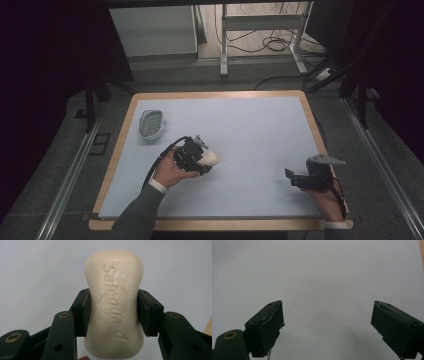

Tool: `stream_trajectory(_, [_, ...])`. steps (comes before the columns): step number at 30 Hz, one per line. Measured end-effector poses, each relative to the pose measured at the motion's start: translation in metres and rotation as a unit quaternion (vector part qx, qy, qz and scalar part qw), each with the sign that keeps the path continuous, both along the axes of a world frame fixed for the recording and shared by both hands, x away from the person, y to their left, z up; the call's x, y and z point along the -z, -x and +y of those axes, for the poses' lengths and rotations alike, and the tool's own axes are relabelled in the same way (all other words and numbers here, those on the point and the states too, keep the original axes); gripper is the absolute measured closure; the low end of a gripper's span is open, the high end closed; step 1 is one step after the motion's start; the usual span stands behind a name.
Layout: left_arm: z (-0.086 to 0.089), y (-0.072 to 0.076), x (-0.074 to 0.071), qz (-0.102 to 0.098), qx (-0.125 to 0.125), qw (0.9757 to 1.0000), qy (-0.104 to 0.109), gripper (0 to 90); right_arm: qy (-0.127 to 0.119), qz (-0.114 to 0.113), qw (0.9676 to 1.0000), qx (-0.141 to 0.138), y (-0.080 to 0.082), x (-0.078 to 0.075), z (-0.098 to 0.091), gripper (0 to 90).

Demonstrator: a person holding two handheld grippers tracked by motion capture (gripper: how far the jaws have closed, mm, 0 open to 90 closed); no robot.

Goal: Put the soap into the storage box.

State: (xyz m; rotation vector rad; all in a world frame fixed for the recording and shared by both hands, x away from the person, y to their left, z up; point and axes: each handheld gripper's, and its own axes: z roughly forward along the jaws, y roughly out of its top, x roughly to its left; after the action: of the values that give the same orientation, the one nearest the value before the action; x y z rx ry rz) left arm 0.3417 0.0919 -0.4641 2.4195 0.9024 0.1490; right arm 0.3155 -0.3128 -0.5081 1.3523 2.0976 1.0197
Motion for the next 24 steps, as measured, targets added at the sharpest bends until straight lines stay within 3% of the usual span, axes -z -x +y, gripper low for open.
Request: stream_trajectory(24, [0.025, -0.012, -0.009, -0.005, -0.038, 0.9993, 0.001, 49.5, 0.000, 0.003, 1.0000, 0.002, -0.001, 0.001, -0.001, 10.9])
